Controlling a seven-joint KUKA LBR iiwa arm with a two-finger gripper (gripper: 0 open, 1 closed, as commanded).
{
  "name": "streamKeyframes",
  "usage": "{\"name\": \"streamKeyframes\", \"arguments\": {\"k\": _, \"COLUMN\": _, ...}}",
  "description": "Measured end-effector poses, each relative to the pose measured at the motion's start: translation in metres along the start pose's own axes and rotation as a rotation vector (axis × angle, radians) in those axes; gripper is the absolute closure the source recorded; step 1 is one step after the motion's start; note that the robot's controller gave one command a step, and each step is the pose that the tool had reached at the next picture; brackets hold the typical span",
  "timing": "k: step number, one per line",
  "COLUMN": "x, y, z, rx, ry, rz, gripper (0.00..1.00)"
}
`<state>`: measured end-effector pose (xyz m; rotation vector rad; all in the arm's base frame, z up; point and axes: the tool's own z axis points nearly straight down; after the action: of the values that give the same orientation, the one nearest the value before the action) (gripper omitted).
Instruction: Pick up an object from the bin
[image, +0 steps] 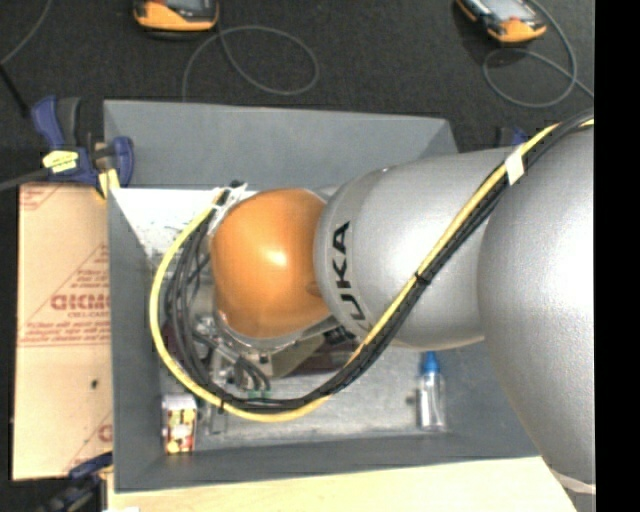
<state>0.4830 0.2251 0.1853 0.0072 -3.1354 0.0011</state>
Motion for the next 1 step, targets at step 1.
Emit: {"name": "streamKeyframes", "arguments": {"k": 1, "x": -0.0023, "y": -0.0012, "z": -0.0045, "rx": -0.002, "ry": -0.008, "rz": 0.005, "gripper": 0.0}}
